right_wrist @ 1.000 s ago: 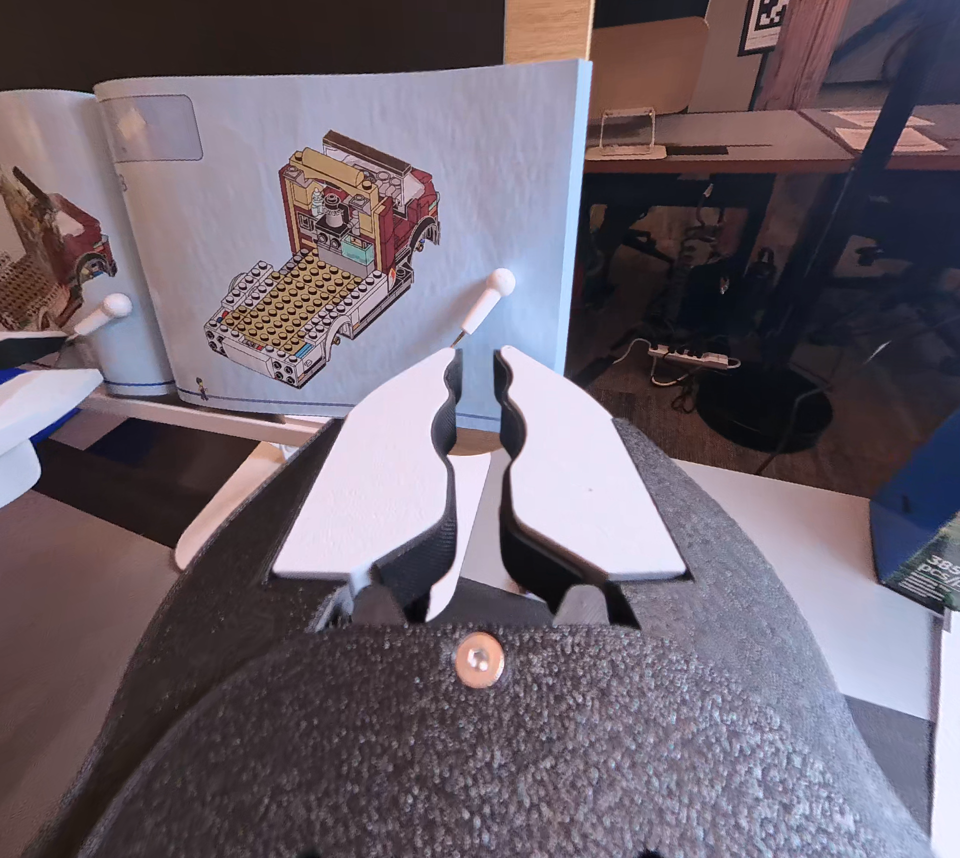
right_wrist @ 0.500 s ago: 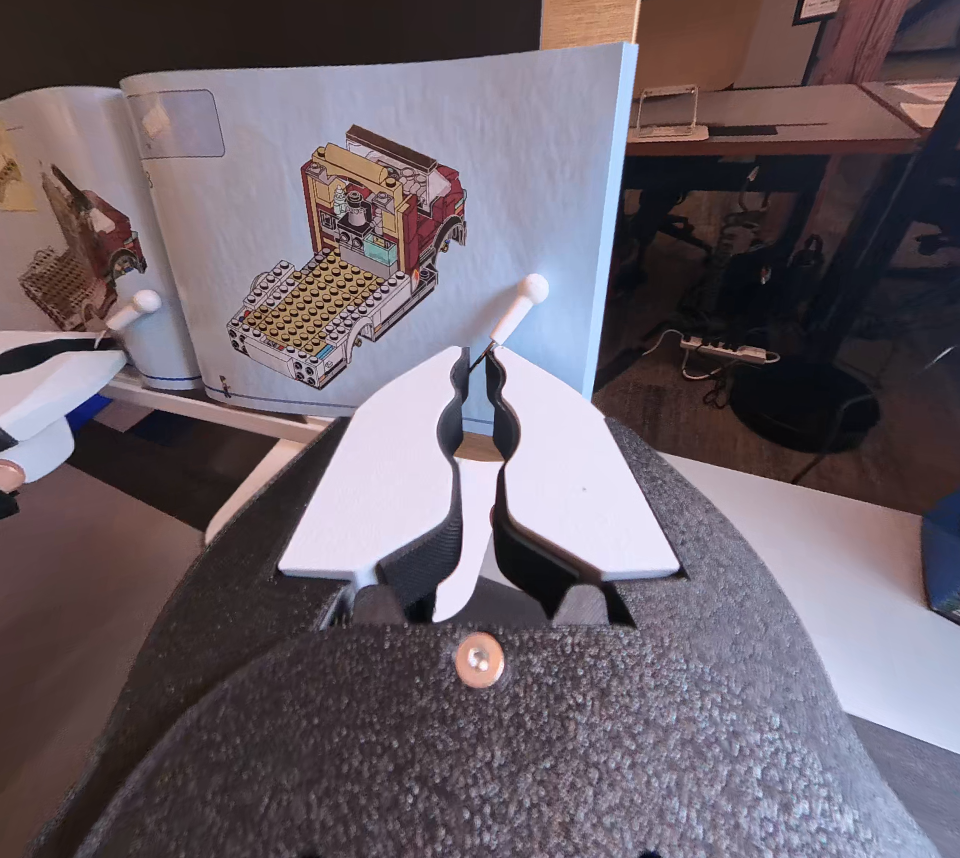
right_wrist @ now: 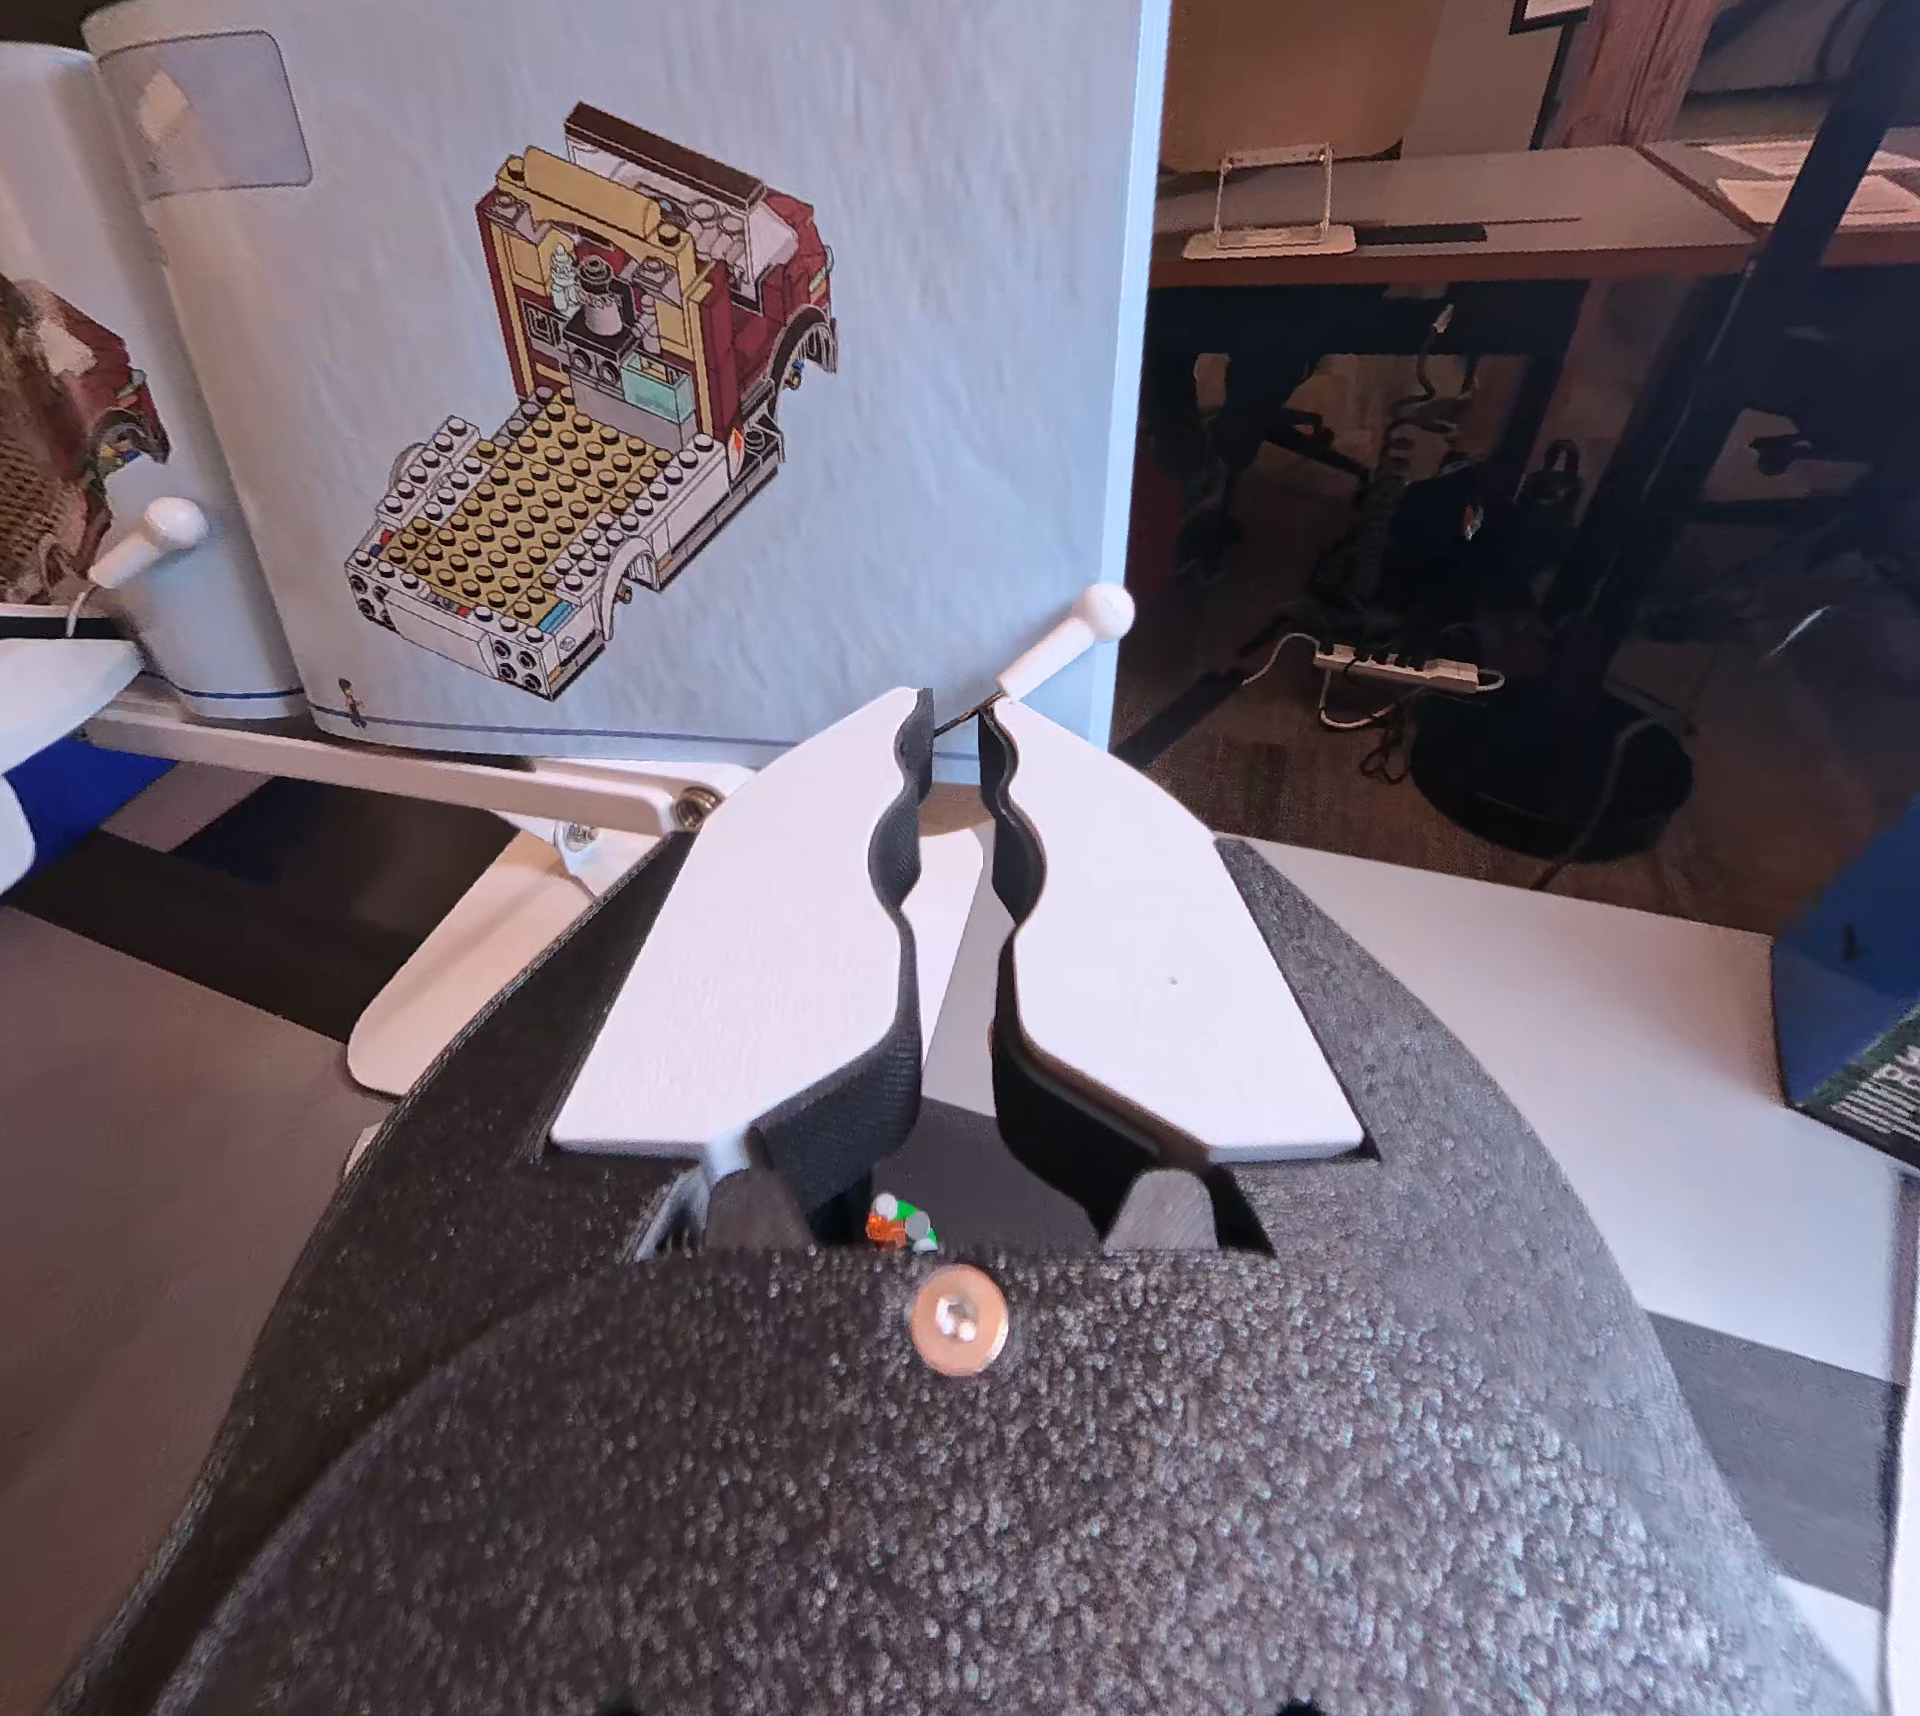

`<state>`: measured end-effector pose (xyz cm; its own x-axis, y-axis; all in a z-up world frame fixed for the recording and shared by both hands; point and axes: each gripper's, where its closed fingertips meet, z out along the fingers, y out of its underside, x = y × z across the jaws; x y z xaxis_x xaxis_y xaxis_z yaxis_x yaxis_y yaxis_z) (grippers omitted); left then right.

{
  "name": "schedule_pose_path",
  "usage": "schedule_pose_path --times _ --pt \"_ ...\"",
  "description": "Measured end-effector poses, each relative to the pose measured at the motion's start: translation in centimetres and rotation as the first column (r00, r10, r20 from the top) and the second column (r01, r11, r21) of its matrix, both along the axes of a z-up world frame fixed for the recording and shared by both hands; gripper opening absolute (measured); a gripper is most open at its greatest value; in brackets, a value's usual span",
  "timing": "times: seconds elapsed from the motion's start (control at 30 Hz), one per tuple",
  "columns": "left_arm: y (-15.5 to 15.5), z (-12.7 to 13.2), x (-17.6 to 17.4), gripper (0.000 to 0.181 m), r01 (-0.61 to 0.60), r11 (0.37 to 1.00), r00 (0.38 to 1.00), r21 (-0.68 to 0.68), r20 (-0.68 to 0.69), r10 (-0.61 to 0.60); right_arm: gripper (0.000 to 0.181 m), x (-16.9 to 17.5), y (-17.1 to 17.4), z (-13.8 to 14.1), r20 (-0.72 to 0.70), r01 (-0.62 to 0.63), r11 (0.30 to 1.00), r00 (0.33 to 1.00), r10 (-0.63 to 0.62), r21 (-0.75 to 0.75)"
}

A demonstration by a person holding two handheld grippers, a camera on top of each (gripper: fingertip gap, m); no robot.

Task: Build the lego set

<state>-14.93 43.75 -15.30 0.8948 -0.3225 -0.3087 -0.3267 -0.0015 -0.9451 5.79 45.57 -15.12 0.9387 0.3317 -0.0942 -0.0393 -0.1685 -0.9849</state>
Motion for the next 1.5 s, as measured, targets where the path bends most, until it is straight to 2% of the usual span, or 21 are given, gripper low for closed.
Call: schedule_pose_path --times 0.17,0.23,0.3,0.33,0.4,0.5,0.57,0.63,0.7,0.8,0.93,0.97,1.07,1.1,1.23,1.33,1.4,1.5 --pt "0.0 -0.1 0.0 0.006 0.004 1.0 1.0 -0.003 0.009 -0.004 0.009 0.5 -0.3 -1.7 -0.046 -0.003 0.999 0.999 0.001 -0.043" --pt "0.0 -0.1 -0.1 0.006 0.005 1.0 1.0 -0.007 0.023 -0.005 0.01 0.5 -0.4 -2.5 -0.109 -0.017 0.997 0.994 0.009 -0.074" --pt "0.0 -0.1 -0.1 0.006 0.007 1.0 0.999 -0.006 0.031 -0.007 0.015 0.4 -0.8 -3.7 -0.214 -0.065 0.988 0.976 0.035 -0.138" --pt "0.0 -0.1 -0.1 0.006 0.007 1.0 0.999 -0.005 0.034 -0.007 0.024 0.2 -1.1 -4.3 -0.243 -0.102 0.981 0.968 0.06 -0.163" --pt "0.0 0.0 -0.1 0.006 0.011 1.0 0.999 -0.008 0.046 -0.011 0.033 0.6 -1.7 -4.9 -0.255 -0.125 0.982 0.963 0.085 -0.144" --pt "0.0 0.1 -0.2 0.006 0.021 1.0 0.997 -0.002 0.071 -0.021 0.037 1.6 -2.6 -2.9 -0.095 -0.055 0.998 0.994 0.056 0.005" --pt "-0.1 0.4 -0.5 0.005 0.026 1.0 0.99 0.012 0.136 -0.027 0.037 0.2 -3.4 -0.5 0.068 -0.084 0.988 0.995 0.076 0.129" --pt "0.0 1.0 -1.5 0.003 0.007 1.0 0.968 0.024 0.252 -0.013 0.041 -1.8 -3.4 1.0 0.229 -0.126 0.978 0.97 0.085 0.169" --pt "0.0 1.1 -3.4 0.001 -0.016 1.0 0.921 0.005 0.389 0.013 0.046 -3.4 -2.7 2.1 0.319 -0.143 0.974 0.944 0.08 0.178" --pt "-0.3 -0.4 -5.7 0.006 0.018 0.997 0.798 -0.073 0.602 0.029 0.05 -3.9 -1.0 3.5 0.36 -0.121 0.975 0.932 0.048 0.184" --pt "-1.3 -3.0 -6.4 0.018 0.096 0.982 0.68 -0.16 0.731 0.052 0.052 -3.6 0.4 3.5 0.403 -0.081 0.982 0.915 0.006 0.169" --pt "-1.6 -3.9 -6.4 0.007 0.141 0.966 0.644 -0.218 0.761 0.078 0.052 -3.6 0.5 3.2 0.412 -0.078 0.984 0.911 0.004 0.163" --pt "-3.0 -4.9 -6.6 0.021 0.229 0.937 0.535 -0.265 0.838 0.107 0.053 -3.4 0.7 2.3 0.425 -0.078 0.985 0.905 0.004 0.156" --pt "-3.6 -4.4 -6.6 0.022 0.22 0.945 0.55 -0.24 0.831 0.083 0.053 -3.4 0.7 2.1 0.425 -0.079 0.983 0.905 0.002 0.163" --pt "-5.4 -0.6 -3.3 0.02 0.198 0.974 0.774 -0.109 0.627 -0.087 0.06 -2.9 0.8 2.4 0.407 -0.082 0.973 0.913 -0.013 0.214" --pt "-5.3 1.7 0.7 0.024 0.189 0.982 0.922 -0.019 0.346 -0.171 0.066 -2.7 0.8 2.9 0.384 -0.091 0.968 0.923 -0.006 0.234" --pt "-4.6 2.3 3.6 0.027 0.194 0.981 0.969 0.015 0.155 -0.194 0.068 -2.5 0.8 3.6 0.386 -0.099 0.962 0.922 -0.007 0.254" --pt "-3.1 2.3 7.0 0.026 0.211 0.977 0.977 0.014 0.004 -0.211 0.072 -2.5 0.9 5.0 0.4 -0.111 0.954 0.916 -0.01 0.279"
